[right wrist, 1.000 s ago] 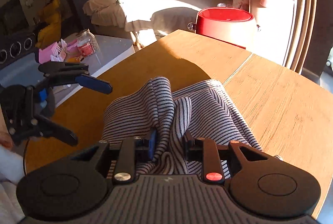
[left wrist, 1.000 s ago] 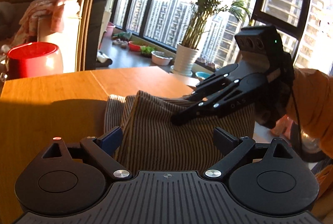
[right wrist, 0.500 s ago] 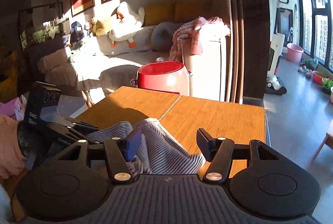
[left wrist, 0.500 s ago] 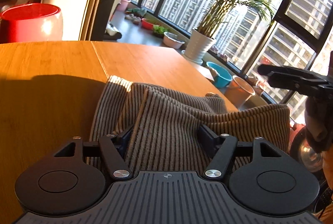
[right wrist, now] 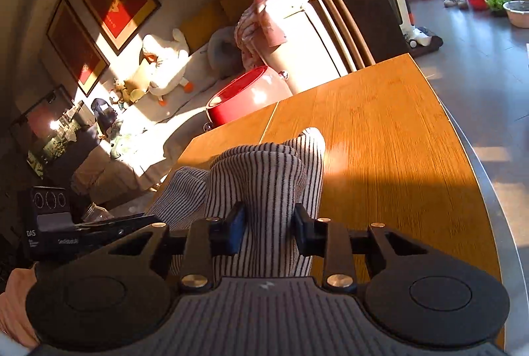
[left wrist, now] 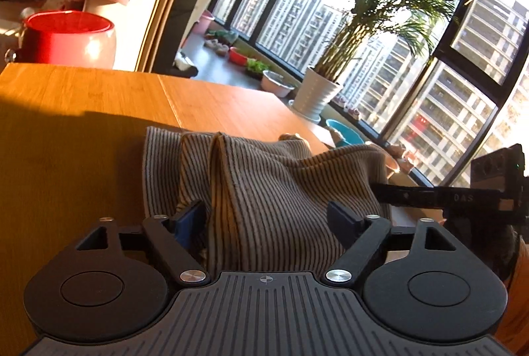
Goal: Fold clothes
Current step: 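Fold the sweater over with the right gripper while the left gripper holds it down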
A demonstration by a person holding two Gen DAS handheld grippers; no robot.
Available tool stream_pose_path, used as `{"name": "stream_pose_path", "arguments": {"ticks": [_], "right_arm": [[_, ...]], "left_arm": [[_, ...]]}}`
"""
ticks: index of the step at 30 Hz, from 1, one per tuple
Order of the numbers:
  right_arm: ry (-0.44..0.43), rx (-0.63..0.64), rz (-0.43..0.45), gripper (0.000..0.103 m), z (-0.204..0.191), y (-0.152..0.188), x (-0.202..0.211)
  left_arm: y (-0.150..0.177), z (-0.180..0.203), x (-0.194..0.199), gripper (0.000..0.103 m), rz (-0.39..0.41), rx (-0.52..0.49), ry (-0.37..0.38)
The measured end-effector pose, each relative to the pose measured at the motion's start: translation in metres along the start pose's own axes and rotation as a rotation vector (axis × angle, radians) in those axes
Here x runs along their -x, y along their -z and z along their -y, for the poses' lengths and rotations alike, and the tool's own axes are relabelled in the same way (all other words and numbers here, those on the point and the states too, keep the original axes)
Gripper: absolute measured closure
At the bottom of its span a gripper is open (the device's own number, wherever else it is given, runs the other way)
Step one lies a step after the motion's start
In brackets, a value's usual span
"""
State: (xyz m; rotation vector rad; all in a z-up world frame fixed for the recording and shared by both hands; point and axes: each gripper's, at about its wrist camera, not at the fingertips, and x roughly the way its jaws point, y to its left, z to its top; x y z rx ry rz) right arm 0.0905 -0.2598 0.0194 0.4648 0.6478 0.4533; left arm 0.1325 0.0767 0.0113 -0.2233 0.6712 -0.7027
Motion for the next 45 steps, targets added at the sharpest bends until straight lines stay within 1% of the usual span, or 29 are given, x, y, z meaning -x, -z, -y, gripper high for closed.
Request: {"name": "stream_pose_path", "arguments": {"ticks": [3, 5, 6, 7, 8, 9, 11, 12, 13, 16, 18, 19, 20, 21, 25, 30, 34, 36, 38, 40, 41, 43, 44, 45], "right_arm": [[0.004, 0.002, 0.004, 0.073, 0.002, 0.000, -0.010], [0.027, 0.042, 0.019, 0.072, -0.003, -0.003, -0.015], [0.033, 0.067, 0.032, 0.069, -0.005, -0.004, -0.013], [0.038, 0.093, 0.045, 0.069, -0.007, -0.004, -0.012], [0.030, 0.121, 0.058, 0.064, -0.008, -0.004, -0.009], [0.011, 0.141, 0.063, 0.050, -0.008, -0.003, -0.005], [-0.027, 0.181, 0.073, 0.035, -0.009, 0.001, 0.000], [-0.031, 0.183, 0.066, 0.035, -0.008, 0.004, -0.002], [-0.028, 0.178, 0.059, 0.035, -0.007, 0.008, -0.007], [-0.044, 0.119, 0.099, 0.037, -0.005, 0.012, -0.018], [-0.044, 0.127, 0.118, 0.054, -0.012, 0.011, -0.019], [-0.045, 0.141, 0.119, 0.059, -0.017, 0.011, -0.017], [-0.046, 0.155, 0.121, 0.066, -0.022, 0.011, -0.015], [-0.046, 0.168, 0.121, 0.069, -0.027, 0.012, -0.012], [-0.054, 0.193, 0.086, 0.072, -0.042, 0.022, 0.013], [-0.048, 0.229, 0.042, 0.073, -0.056, 0.048, 0.058], [-0.046, 0.302, 0.042, 0.073, -0.078, 0.066, 0.095], [-0.061, 0.334, 0.055, 0.074, -0.091, 0.065, 0.110], [-0.083, 0.366, 0.070, 0.075, -0.105, 0.050, 0.116], [-0.113, 0.351, 0.071, 0.075, -0.108, 0.026, 0.101], [-0.112, 0.323, 0.061, 0.075, -0.103, 0.016, 0.088], [-0.062, 0.211, 0.005, 0.074, -0.080, -0.003, 0.039], [-0.006, 0.172, -0.030, 0.074, -0.067, -0.005, 0.015], [0.057, 0.146, -0.063, 0.072, -0.055, -0.003, -0.006]], "left_arm": [[0.005, 0.009, -0.012, 0.012, -0.036, -0.053, 0.002], [0.004, 0.014, -0.018, 0.019, -0.037, -0.068, -0.013], [0.003, 0.013, -0.020, 0.020, -0.038, -0.058, -0.012], [0.003, 0.011, -0.021, 0.022, -0.040, -0.043, -0.009], [0.003, 0.010, -0.023, 0.025, -0.041, -0.029, -0.006], [0.004, 0.007, -0.023, 0.025, -0.041, -0.015, 0.006], [0.005, 0.002, -0.025, 0.025, -0.037, 0.011, 0.024], [0.006, 0.002, -0.026, 0.025, -0.035, 0.017, 0.026], [0.006, 0.002, -0.027, 0.026, -0.034, 0.020, 0.025], [0.006, 0.006, -0.027, 0.030, -0.032, 0.029, 0.011], [0.007, 0.008, -0.025, 0.034, -0.031, 0.039, 0.004], [0.008, 0.010, -0.023, 0.037, -0.032, 0.044, 0.002], [0.009, 0.012, -0.021, 0.040, -0.033, 0.049, 0.000], [0.011, 0.014, -0.019, 0.041, -0.034, 0.055, -0.002], [0.022, 0.028, -0.009, 0.050, -0.054, 0.051, 0.005], [0.048, 0.053, 0.016, 0.053, -0.100, 0.017, 0.065], [0.061, 0.072, 0.041, 0.055, -0.111, -0.017, 0.121], [0.057, 0.076, 0.053, 0.055, -0.103, -0.022, 0.151], [0.047, 0.073, 0.061, 0.055, -0.092, -0.012, 0.175], [0.038, 0.063, 0.062, 0.055, -0.084, 0.015, 0.167], [0.035, 0.055, 0.058, 0.055, -0.087, 0.042, 0.147], [0.032, 0.036, 0.049, 0.055, -0.095, 0.104, 0.098], [0.032, 0.028, 0.045, 0.057, -0.099, 0.123, 0.067], [0.032, 0.021, 0.043, 0.057, -0.101, 0.134, 0.032]]}}
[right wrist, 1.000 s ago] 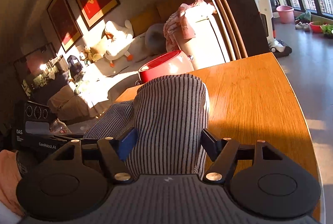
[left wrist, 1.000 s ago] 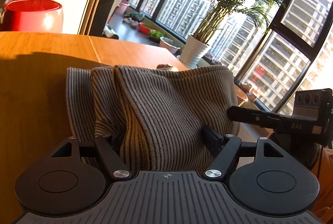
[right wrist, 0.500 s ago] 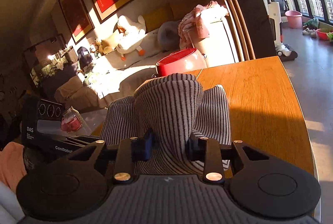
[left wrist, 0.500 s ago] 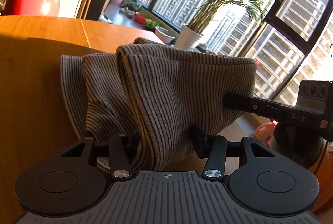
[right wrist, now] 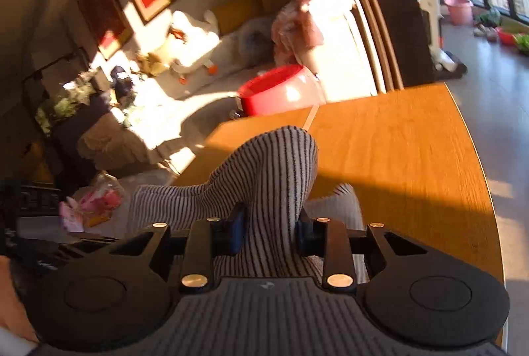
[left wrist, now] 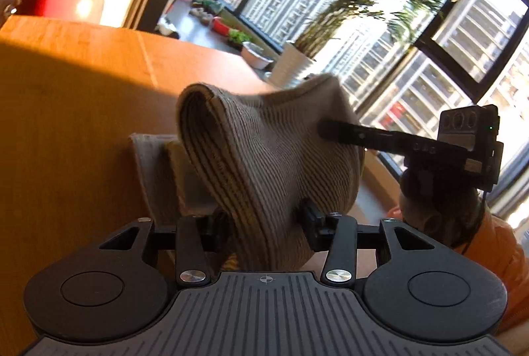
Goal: Fold clothes
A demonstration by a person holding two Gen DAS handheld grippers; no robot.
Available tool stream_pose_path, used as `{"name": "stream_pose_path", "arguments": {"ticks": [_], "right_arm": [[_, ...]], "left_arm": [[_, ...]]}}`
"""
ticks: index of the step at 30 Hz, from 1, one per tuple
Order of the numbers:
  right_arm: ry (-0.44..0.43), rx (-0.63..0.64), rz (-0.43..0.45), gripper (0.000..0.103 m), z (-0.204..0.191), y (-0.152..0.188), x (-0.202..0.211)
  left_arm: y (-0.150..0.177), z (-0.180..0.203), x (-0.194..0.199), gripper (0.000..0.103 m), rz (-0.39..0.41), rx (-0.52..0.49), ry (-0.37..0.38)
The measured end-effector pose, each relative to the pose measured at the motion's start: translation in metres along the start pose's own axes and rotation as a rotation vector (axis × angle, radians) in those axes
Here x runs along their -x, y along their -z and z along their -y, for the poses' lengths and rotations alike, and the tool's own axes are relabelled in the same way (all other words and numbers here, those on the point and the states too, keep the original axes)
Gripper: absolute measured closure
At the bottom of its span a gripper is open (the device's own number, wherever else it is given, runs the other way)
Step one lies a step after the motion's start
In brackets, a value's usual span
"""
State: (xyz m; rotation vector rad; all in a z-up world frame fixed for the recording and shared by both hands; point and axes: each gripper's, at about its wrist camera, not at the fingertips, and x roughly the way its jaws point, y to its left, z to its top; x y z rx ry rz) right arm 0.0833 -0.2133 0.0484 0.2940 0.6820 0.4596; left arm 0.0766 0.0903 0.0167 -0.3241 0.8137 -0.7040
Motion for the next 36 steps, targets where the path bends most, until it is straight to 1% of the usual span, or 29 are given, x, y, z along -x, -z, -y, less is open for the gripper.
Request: {"name": "stream_pose_path", "arguments": {"ticks": [1, 2, 3, 5, 7, 9, 11, 12, 13, 15, 16, 17, 18, 19, 20, 21, 22, 24, 27, 28, 30, 31, 32, 33, 34, 35, 36], "right_arm": [[0.031, -0.024, -0.019, 0.069, 0.010, 0.005, -0.016], [0.018, -0.064, -0.013, 0.066, 0.020, 0.009, -0.023], [-0.009, -0.109, 0.005, 0.066, 0.028, 0.013, -0.024], [-0.012, -0.103, 0.019, 0.066, 0.028, 0.015, -0.023], [-0.006, -0.083, 0.020, 0.066, 0.027, 0.019, -0.022], [-0.006, -0.090, 0.019, 0.065, 0.030, 0.020, -0.022], [-0.008, -0.105, 0.026, 0.062, 0.033, 0.021, -0.023], [-0.009, -0.120, 0.031, 0.057, 0.035, 0.023, -0.023], [-0.009, -0.134, 0.037, 0.054, 0.037, 0.024, -0.023], [0.015, -0.137, 0.056, 0.041, 0.038, 0.023, -0.018], [0.029, -0.135, 0.068, 0.040, 0.038, 0.022, -0.016], [0.057, -0.097, 0.096, 0.040, 0.031, 0.020, -0.008], [0.092, -0.033, 0.135, 0.042, 0.021, 0.017, 0.001], [0.125, 0.033, 0.175, 0.047, 0.011, 0.013, 0.011], [0.141, 0.109, 0.214, 0.064, -0.001, 0.009, 0.020], [0.145, 0.153, 0.242, 0.074, -0.010, 0.005, 0.026], [0.134, 0.179, 0.256, 0.074, -0.018, -0.001, 0.030], [0.097, 0.177, 0.222, 0.074, -0.023, -0.011, 0.020], [0.177, 0.153, 0.099, 0.073, -0.015, -0.007, -0.025], [0.185, 0.139, 0.096, 0.073, -0.010, -0.005, -0.030], [0.199, 0.114, 0.091, 0.072, -0.002, 0.000, -0.040], [0.201, 0.119, 0.088, 0.070, -0.003, -0.001, -0.036], [0.209, 0.134, 0.090, 0.066, -0.008, -0.002, -0.027], [0.214, 0.144, 0.091, 0.052, -0.012, -0.001, -0.017], [0.203, 0.138, 0.089, 0.044, -0.014, 0.001, -0.005], [0.161, 0.115, 0.082, 0.039, -0.015, 0.005, 0.010], [0.104, 0.077, 0.069, 0.039, -0.013, 0.010, 0.025]], "left_arm": [[-0.001, -0.005, 0.003, 0.053, 0.012, 0.007, -0.021], [-0.003, -0.010, 0.006, 0.052, 0.027, 0.012, -0.038], [-0.005, -0.013, 0.013, 0.053, 0.049, 0.003, -0.050], [-0.012, -0.010, 0.022, 0.053, 0.088, -0.039, -0.067], [-0.020, -0.003, 0.028, 0.052, 0.127, -0.086, -0.071], [-0.027, 0.010, 0.028, 0.048, 0.164, -0.135, -0.056], [-0.034, 0.028, 0.022, 0.041, 0.186, -0.201, -0.028], [-0.037, 0.035, 0.015, 0.040, 0.178, -0.235, -0.016], [-0.040, 0.045, 0.001, 0.039, 0.152, -0.284, -0.014], [-0.045, 0.053, -0.030, 0.039, 0.095, -0.350, -0.078], [-0.047, 0.052, -0.043, 0.044, 0.069, -0.360, -0.113], [-0.048, 0.047, -0.054, 0.047, 0.045, -0.354, -0.143], [-0.049, 0.041, -0.064, 0.046, 0.021, -0.345, -0.172], [-0.046, 0.033, -0.068, 0.042, 0.007, -0.333, -0.176], [-0.045, 0.029, -0.070, 0.042, 0.002, -0.323, -0.172], [-0.044, 0.028, -0.071, 0.042, 0.001, -0.320, -0.171], [-0.043, 0.027, -0.070, 0.042, 0.001, -0.320, -0.172], [-0.042, 0.027, -0.069, 0.041, 0.001, -0.325, -0.177], [-0.040, 0.023, -0.066, 0.041, 0.003, -0.322, -0.189], [-0.040, 0.020, -0.065, 0.040, 0.004, -0.312, -0.192], [-0.040, 0.014, -0.066, 0.036, 0.002, -0.288, -0.190], [-0.040, 0.012, -0.066, 0.031, -0.001, -0.277, -0.186], [-0.039, 0.009, -0.066, 0.028, -0.004, -0.270, -0.181], [-0.038, 0.007, -0.066, 0.026, -0.006, -0.264, -0.177], [-0.036, 0.005, -0.065, 0.024, -0.004, -0.256, -0.173], [-0.034, 0.003, -0.064, 0.023, 0.000, -0.247, -0.170], [-0.033, 0.001, -0.064, 0.023, 0.003, -0.238, -0.164]]}}
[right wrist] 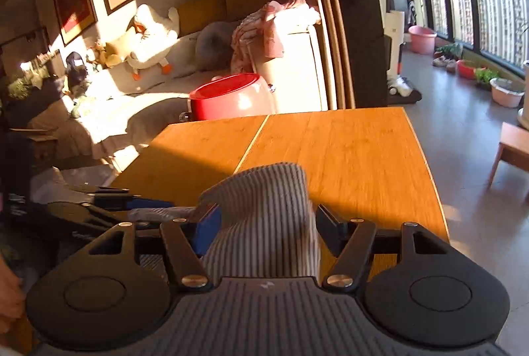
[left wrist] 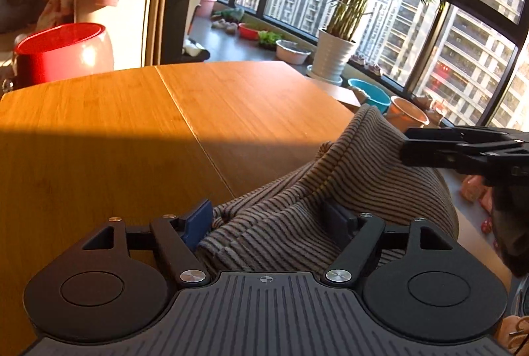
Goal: Fold clothes
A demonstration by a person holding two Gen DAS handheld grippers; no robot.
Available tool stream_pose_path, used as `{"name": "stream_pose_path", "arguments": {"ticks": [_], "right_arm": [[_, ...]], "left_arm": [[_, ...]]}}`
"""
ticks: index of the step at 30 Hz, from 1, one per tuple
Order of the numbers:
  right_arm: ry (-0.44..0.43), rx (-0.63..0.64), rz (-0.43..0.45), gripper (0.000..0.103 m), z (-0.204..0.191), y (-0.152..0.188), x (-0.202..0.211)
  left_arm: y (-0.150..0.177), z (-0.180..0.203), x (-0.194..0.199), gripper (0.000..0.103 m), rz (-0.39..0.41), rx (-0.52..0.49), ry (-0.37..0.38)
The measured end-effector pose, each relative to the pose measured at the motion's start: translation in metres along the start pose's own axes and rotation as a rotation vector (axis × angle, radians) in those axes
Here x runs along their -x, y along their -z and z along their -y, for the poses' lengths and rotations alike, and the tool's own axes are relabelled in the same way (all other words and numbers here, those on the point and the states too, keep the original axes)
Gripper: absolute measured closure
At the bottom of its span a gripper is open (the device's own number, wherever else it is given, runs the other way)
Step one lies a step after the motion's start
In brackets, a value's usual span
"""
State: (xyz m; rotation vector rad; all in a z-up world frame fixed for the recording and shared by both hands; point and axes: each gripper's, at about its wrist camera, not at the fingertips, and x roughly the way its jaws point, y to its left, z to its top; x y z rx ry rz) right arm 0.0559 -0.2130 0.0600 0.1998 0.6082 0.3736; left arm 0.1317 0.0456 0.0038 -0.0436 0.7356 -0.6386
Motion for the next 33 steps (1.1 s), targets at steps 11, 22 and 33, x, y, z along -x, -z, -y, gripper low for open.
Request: {"name": "stream_pose_path", "arguments": {"ticks": [11, 22, 33], "right_arm": [[-0.198, -0.309, -0.283, 0.056, 0.016, 0.061, 0.002], [0.186, -0.133, -0.137, 0.055, 0.039, -0.003, -0.064], [0.276, -0.037, -0.058, 0.037, 0.033, -0.017, -0.060]], "left_arm": [[0.006, -0.004, 0.000, 0.022, 0.003, 0.078, 0.021], [0.031, 0.003, 0.016, 0.024, -0.009, 0.194, 0.076], [0.030, 0.007, 0.000, 0.022, 0.023, 0.260, 0.186]]}}
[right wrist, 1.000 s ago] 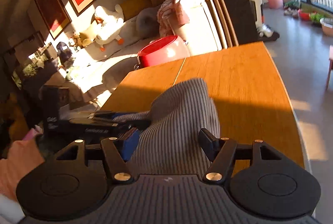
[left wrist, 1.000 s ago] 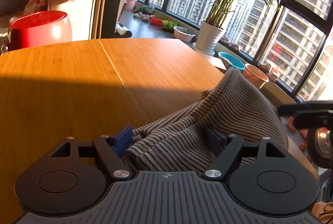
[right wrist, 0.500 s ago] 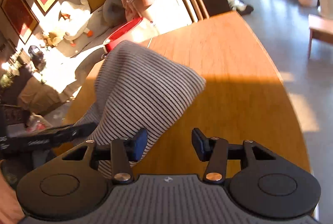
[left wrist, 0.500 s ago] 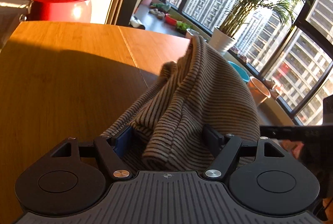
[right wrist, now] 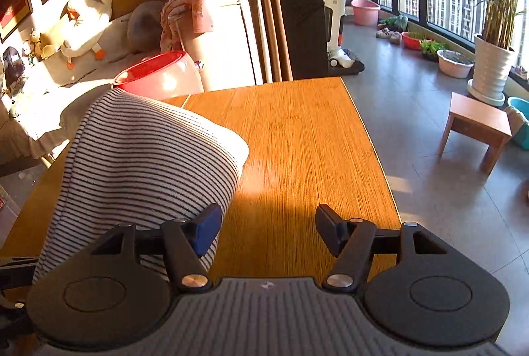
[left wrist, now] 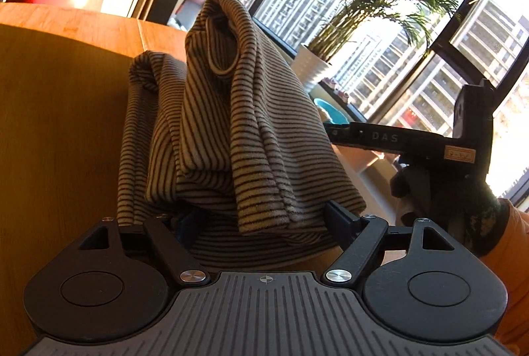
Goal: Fold clothes
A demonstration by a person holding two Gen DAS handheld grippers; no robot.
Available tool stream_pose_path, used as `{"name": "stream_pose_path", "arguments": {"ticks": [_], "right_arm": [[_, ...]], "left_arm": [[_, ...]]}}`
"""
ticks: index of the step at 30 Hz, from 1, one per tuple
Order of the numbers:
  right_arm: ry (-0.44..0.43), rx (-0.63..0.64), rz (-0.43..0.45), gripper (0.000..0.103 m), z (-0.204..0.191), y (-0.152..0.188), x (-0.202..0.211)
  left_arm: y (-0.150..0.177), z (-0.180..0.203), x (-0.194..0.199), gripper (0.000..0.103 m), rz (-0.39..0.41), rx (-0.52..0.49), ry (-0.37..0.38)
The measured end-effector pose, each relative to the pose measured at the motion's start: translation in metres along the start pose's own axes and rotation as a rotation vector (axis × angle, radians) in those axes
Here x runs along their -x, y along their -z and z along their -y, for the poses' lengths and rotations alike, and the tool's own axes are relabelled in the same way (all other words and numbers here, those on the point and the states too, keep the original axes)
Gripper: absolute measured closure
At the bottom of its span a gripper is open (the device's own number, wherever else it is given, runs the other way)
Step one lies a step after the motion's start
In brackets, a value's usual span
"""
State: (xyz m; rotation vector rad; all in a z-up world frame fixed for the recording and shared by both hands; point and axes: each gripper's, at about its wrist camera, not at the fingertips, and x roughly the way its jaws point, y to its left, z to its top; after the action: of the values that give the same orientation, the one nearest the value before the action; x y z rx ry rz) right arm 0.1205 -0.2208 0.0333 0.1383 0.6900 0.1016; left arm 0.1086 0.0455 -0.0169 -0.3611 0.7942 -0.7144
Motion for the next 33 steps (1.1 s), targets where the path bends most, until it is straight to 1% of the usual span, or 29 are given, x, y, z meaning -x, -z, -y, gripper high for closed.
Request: {"name": "stream_pose_path", "arguments": {"ticks": [3, 6, 7, 9, 11, 13, 14, 16, 18, 19, 22, 24, 27, 29, 31, 33], "right_arm": [[-0.055, -0.015, 0.017, 0.029, -0.003, 0.005, 0.016], [-0.122, -0.031, 0.023, 0.027, -0.006, 0.017, 0.032], [-0.128, -0.016, 0.028, 0.028, -0.009, 0.021, 0.036], [-0.122, 0.027, 0.050, 0.028, -0.017, 0.026, 0.045], [-0.124, 0.073, 0.080, 0.028, -0.024, 0.029, 0.054], [-0.143, 0.085, 0.096, 0.028, -0.030, 0.029, 0.060], [-0.157, 0.089, 0.100, 0.028, -0.035, 0.029, 0.061], [-0.188, 0.100, 0.103, 0.028, -0.044, 0.028, 0.063], [-0.224, 0.127, 0.098, 0.028, -0.056, 0.030, 0.064], [-0.234, 0.148, 0.095, 0.028, -0.062, 0.032, 0.063], [-0.221, 0.191, 0.102, 0.028, -0.069, 0.032, 0.063], [-0.206, 0.214, 0.108, 0.028, -0.072, 0.031, 0.063], [-0.174, 0.195, 0.130, 0.028, -0.062, 0.019, 0.065], [-0.155, 0.191, 0.142, 0.028, -0.058, 0.009, 0.065], [-0.144, 0.210, 0.157, 0.028, -0.061, 0.002, 0.064], [-0.142, 0.254, 0.162, 0.027, -0.069, -0.006, 0.060]], "left_arm": [[-0.005, -0.009, 0.012, 0.024, 0.030, 0.043, 0.008], [-0.009, -0.015, 0.028, 0.026, 0.080, 0.070, 0.020], [-0.010, -0.017, 0.033, 0.027, 0.103, 0.070, 0.008], [-0.012, -0.022, 0.045, 0.033, 0.149, 0.068, -0.018], [-0.015, -0.029, 0.058, 0.042, 0.198, 0.087, -0.054], [-0.019, -0.037, 0.070, 0.047, 0.247, 0.108, -0.095], [-0.021, -0.040, 0.075, 0.047, 0.270, 0.116, -0.119], [-0.023, -0.044, 0.079, 0.049, 0.293, 0.117, -0.178], [-0.026, -0.048, 0.076, 0.049, 0.271, 0.121, -0.198], [-0.025, -0.050, 0.072, 0.050, 0.243, 0.118, -0.193], [-0.019, -0.053, 0.055, 0.050, 0.154, 0.102, -0.163], [-0.013, -0.048, 0.041, 0.051, 0.106, 0.091, -0.127], [-0.007, -0.031, 0.025, 0.051, 0.076, 0.048, -0.089], [-0.003, -0.018, 0.016, 0.049, 0.047, 0.025, -0.035], [0.000, -0.006, 0.007, 0.049, 0.016, -0.001, 0.015], [0.004, 0.006, 0.000, 0.049, -0.011, -0.029, 0.044]]}}
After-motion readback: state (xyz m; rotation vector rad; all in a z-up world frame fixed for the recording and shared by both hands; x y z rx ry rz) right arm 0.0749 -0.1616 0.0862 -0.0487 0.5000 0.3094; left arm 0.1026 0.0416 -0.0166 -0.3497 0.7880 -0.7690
